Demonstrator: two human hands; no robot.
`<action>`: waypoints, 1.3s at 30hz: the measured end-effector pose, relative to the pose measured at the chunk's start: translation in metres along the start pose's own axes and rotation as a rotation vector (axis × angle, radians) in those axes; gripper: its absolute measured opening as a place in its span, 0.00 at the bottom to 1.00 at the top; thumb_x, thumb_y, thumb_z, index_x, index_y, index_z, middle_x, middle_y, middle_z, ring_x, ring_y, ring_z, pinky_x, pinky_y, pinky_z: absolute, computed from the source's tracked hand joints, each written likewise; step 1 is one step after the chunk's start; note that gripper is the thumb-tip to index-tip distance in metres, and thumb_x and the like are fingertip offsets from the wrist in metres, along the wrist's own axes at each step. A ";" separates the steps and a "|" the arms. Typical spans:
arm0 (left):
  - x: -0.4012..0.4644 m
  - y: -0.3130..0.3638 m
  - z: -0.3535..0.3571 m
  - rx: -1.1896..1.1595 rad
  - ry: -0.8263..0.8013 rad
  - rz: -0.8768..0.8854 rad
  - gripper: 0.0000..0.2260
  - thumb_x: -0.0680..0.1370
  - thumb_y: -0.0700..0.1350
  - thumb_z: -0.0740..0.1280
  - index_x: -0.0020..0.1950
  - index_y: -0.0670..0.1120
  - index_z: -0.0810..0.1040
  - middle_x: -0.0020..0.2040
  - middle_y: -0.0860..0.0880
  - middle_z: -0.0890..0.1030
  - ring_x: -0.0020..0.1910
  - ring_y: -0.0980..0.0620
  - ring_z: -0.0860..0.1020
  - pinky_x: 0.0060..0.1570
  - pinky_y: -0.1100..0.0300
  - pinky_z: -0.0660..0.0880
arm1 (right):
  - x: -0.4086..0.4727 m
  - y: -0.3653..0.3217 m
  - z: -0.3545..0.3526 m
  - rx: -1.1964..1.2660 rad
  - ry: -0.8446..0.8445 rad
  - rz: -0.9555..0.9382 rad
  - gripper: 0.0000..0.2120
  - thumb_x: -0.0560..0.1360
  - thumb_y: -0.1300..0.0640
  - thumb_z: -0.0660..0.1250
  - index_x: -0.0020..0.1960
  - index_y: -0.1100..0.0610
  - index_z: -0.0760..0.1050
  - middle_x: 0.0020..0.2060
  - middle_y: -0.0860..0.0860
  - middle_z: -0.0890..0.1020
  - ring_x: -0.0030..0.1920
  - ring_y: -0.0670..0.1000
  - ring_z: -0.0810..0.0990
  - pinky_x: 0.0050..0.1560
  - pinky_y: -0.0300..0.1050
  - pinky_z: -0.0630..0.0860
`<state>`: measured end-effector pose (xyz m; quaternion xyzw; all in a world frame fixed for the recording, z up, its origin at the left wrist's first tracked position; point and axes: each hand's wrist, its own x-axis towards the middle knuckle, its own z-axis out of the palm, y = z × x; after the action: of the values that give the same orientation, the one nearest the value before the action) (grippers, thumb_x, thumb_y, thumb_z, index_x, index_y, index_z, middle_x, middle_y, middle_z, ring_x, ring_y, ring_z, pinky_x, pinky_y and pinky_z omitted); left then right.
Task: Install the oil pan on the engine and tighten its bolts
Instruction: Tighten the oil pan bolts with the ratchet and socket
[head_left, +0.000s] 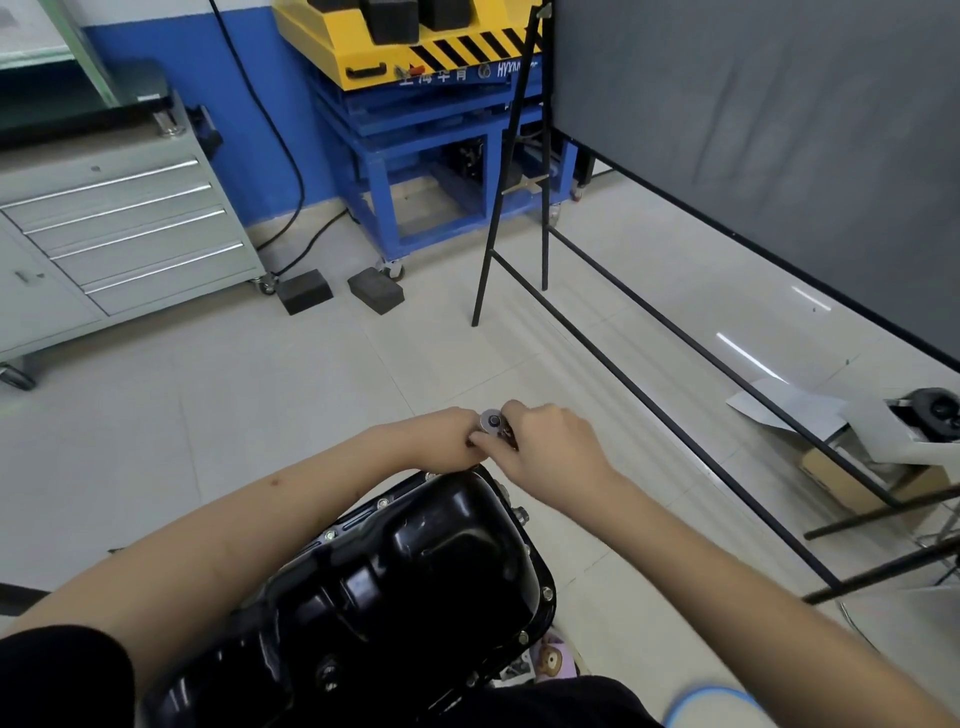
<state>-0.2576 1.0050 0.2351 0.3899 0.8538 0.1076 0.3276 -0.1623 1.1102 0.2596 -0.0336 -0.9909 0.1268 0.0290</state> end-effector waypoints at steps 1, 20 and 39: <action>0.000 -0.001 0.000 -0.006 0.005 -0.006 0.10 0.75 0.37 0.56 0.33 0.43 0.65 0.35 0.44 0.72 0.37 0.48 0.67 0.35 0.59 0.64 | -0.002 -0.004 0.004 0.034 0.013 0.052 0.21 0.77 0.41 0.56 0.52 0.60 0.71 0.47 0.58 0.80 0.48 0.60 0.77 0.39 0.45 0.63; 0.000 -0.001 0.002 0.034 0.038 -0.015 0.15 0.76 0.39 0.56 0.29 0.45 0.60 0.28 0.48 0.66 0.30 0.52 0.62 0.28 0.63 0.59 | 0.003 -0.010 -0.005 -0.145 -0.045 -0.030 0.22 0.78 0.42 0.54 0.56 0.61 0.71 0.50 0.57 0.79 0.51 0.59 0.77 0.39 0.44 0.63; 0.000 -0.003 0.002 -0.030 0.031 0.021 0.16 0.78 0.42 0.56 0.30 0.46 0.61 0.30 0.48 0.67 0.32 0.51 0.65 0.29 0.66 0.62 | 0.006 0.003 -0.008 -0.161 -0.054 -0.087 0.22 0.79 0.42 0.53 0.57 0.60 0.70 0.50 0.58 0.79 0.51 0.59 0.77 0.39 0.45 0.63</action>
<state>-0.2584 1.0028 0.2322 0.3922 0.8530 0.1299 0.3189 -0.1679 1.1157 0.2664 0.0105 -0.9989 0.0465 0.0051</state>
